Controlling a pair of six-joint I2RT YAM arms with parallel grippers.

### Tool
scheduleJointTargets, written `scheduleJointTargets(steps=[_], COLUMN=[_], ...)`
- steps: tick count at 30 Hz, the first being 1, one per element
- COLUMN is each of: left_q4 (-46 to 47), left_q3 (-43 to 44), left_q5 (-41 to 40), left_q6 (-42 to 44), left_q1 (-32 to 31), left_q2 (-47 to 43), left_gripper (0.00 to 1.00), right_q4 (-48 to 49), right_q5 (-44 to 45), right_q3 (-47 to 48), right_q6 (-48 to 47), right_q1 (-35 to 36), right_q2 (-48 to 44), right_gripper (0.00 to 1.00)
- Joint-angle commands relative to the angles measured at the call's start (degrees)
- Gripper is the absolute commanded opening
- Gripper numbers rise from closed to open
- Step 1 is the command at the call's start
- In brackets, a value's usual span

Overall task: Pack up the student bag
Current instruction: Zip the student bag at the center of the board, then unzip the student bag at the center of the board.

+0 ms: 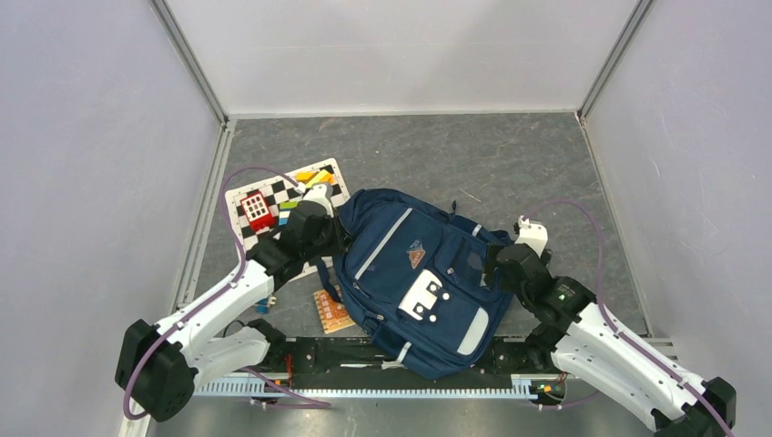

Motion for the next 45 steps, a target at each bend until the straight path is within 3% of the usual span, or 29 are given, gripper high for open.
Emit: scheduleJointTargets(steps=[1,3,8,9,10,18,19,23,25,26,29,33,39,45], left_q4=[1.47,2.26,3.99,4.28,4.51,4.43,3.81,-0.46,-2.19,-3.16,-5.76,-8.76,-16.77,-20.0], left_q3=[-1.93,-2.2,-1.41,-0.87,-0.35,4.41,5.12,6.91,6.5,6.27,5.89,6.72,8.48,7.47], left_q5=[0.88,2.2,4.18,5.45,5.94,1.18,0.89,-1.15,-2.08,-2.42,-3.83,-10.68,-21.53,-25.06], left_q6=[-1.9,-1.07,0.82,1.04,1.24,4.51,5.0,5.76,6.43,6.89,7.14,5.53,-8.82,-16.88], left_q1=[-0.52,-0.52,-0.52,-0.52,-0.54,-0.52,-0.57,-0.53,-0.61,-0.75,-3.85,-16.31,-29.42,-36.36], left_q2=[-1.99,-2.16,-0.29,0.65,1.49,4.67,4.67,3.38,0.95,-0.24,-4.2,-6.66,-6.27,-5.49], left_gripper=[0.09,0.09,0.11,0.11,0.11,0.15,0.25,0.82,0.94,0.96,0.98,1.0,1.0,0.96], right_q4=[6.22,10.12,15.18,15.9,16.57,24.71,25.18,24.99,23.99,23.56,22.96,23.52,23.36,23.53], right_q5=[-4.19,-5.04,0.26,1.78,2.96,1.12,-0.18,-3.95,-4.7,-4.89,-5.75,-6.42,-7.52,-8.06], right_q3=[-3.2,-4.23,-2.11,-1.03,0.03,3.91,4.26,4.96,4.53,4.3,3.32,2.99,4.32,4.59], right_q6=[2.33,1.96,-2.49,-3.92,-5.3,-14.95,-15.42,-16.48,-16.2,-15.92,-15.23,-15.14,-15.09,-15.0], right_q1=[-0.23,-0.25,-1.01,-1.6,-2.13,-11.82,-13.23,-14.71,-14.72,-14.77,-14.75,-14.7,-14.75,-14.7], right_q2=[0.61,1.39,6.03,7.51,8.91,16.64,17.04,16.31,15.28,14.84,12.83,12.23,13.56,13.56], right_gripper=[0.88,0.69,0.12,0.03,0.0,0.0,0.0,0.0,0.02,0.09,0.31,0.5,0.68,0.72])
